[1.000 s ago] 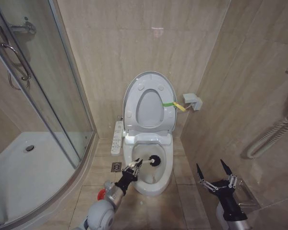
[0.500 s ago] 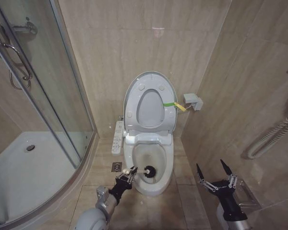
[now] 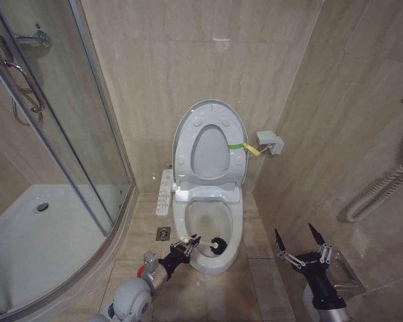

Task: Open the toilet lid, clean the toilet bowl with a toilet brush, close the toilet lid, and flush.

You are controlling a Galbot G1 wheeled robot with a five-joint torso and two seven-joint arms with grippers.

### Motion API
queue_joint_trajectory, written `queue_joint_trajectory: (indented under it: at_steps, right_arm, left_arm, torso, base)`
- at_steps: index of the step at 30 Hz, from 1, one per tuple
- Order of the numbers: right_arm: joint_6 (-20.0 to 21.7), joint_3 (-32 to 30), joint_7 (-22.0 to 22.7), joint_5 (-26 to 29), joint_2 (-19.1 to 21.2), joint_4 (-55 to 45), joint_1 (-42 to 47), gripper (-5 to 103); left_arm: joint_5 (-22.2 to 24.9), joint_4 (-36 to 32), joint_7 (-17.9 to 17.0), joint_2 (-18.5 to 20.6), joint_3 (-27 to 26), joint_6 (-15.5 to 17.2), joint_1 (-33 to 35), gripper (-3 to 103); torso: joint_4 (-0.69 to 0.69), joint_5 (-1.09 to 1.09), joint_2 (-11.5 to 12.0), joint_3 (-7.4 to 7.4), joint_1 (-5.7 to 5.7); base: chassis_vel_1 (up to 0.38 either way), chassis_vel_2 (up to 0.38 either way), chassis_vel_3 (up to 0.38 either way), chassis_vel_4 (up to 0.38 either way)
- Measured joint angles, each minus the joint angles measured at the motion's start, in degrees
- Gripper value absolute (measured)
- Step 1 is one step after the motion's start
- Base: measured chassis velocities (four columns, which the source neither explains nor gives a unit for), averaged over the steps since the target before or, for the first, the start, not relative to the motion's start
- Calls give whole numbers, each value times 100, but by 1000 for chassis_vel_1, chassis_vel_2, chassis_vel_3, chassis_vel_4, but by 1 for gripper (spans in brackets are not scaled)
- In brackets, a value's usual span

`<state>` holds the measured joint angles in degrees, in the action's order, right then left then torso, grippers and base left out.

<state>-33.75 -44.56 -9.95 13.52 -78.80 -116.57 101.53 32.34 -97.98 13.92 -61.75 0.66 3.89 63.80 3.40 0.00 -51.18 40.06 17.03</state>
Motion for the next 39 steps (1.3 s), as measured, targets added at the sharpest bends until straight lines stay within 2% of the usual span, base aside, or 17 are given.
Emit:
queue_joint_trajectory:
  at_steps: [3, 6, 8, 10, 13, 19, 25, 29, 39]
  right_arm:
    - [0, 0, 0, 0, 0, 0, 0, 100]
    - [0, 0, 0, 0, 0, 0, 0, 100]
    - [0, 0, 0, 0, 0, 0, 0, 100]
    - [0, 0, 0, 0, 0, 0, 0, 100]
    - [0, 0, 0, 0, 0, 0, 0, 100]
    - [0, 0, 0, 0, 0, 0, 0, 100]
    - [0, 0, 0, 0, 0, 0, 0, 100]
    - [0, 0, 0, 0, 0, 0, 0, 100]
    - [0, 0, 0, 0, 0, 0, 0, 100]
  left_arm:
    - [-143, 477, 548, -145, 32, -338, -336, 18]
    - [-232, 629, 679, -192, 74, -442, -492, 18]
    - [-321, 831, 783, -246, 143, -623, -700, 18]
    - [-339, 884, 800, -264, 156, -656, -744, 18]
    - [-364, 1244, 871, -386, 243, -902, -969, 18]
    - [-415, 1756, 992, -576, 348, -1167, -1164, 18]
    - [-405, 2090, 1072, -741, 443, -1316, -1327, 18]
    - [-475, 2604, 1179, -974, 576, -1521, -1654, 18]
    - [-601, 3080, 1311, -1176, 702, -1729, -2035, 18]
  torso:
    - [0, -1, 0, 0, 0]
    - [1, 0, 0, 0, 0]
    - [1, 0, 0, 0, 0]
    - [2, 0, 0, 0, 0]
    - [1, 0, 0, 0, 0]
    - [1, -1, 0, 1, 0]
    - [0, 0, 0, 0, 0]
    - [0, 1, 0, 0, 0]
    - [2, 0, 0, 0, 0]
  base:
    - [0, 0, 0, 0]
    - [0, 0, 0, 0]
    - [0, 0, 0, 0]
    - [0, 0, 0, 0]
    - [0, 0, 0, 0]
    - [0, 0, 0, 0]
    - [0, 0, 0, 0]
    - [0, 0, 0, 0]
    - [0, 0, 0, 0]
